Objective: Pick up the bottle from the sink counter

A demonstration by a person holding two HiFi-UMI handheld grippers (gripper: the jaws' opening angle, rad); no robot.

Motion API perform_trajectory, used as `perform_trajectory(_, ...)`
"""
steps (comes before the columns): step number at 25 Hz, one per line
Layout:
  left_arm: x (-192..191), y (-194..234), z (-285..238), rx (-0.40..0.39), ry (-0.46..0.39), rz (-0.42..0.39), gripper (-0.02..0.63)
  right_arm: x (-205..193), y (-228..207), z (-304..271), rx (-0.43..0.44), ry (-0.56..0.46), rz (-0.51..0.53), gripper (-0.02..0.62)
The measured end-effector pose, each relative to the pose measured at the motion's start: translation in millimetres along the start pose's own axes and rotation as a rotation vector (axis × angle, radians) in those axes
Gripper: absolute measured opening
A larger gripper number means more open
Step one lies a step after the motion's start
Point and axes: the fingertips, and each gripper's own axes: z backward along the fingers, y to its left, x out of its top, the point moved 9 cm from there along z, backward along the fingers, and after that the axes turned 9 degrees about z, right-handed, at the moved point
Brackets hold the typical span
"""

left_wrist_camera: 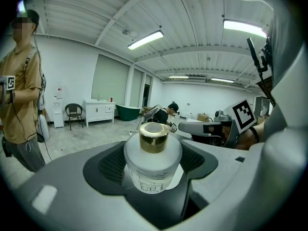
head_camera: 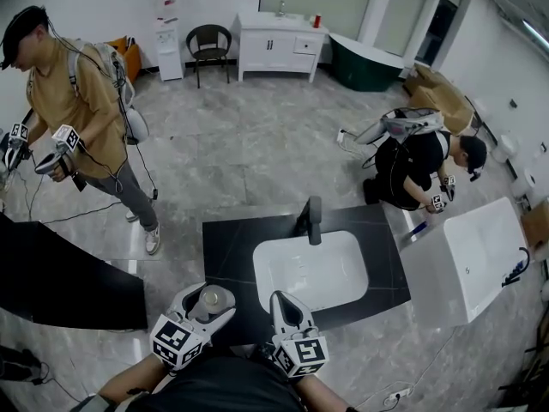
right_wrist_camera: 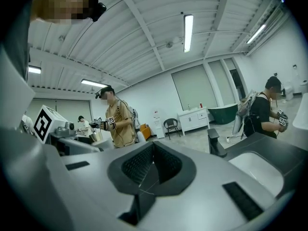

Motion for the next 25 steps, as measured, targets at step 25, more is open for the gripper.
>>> perform_trajectory(25, -1.9, 15.5, 0.3, 0.012, -0.009, 0.045, 0.334, -0.8, 7.7, -12.8, 0.031, 0.015, 0.004, 0.006)
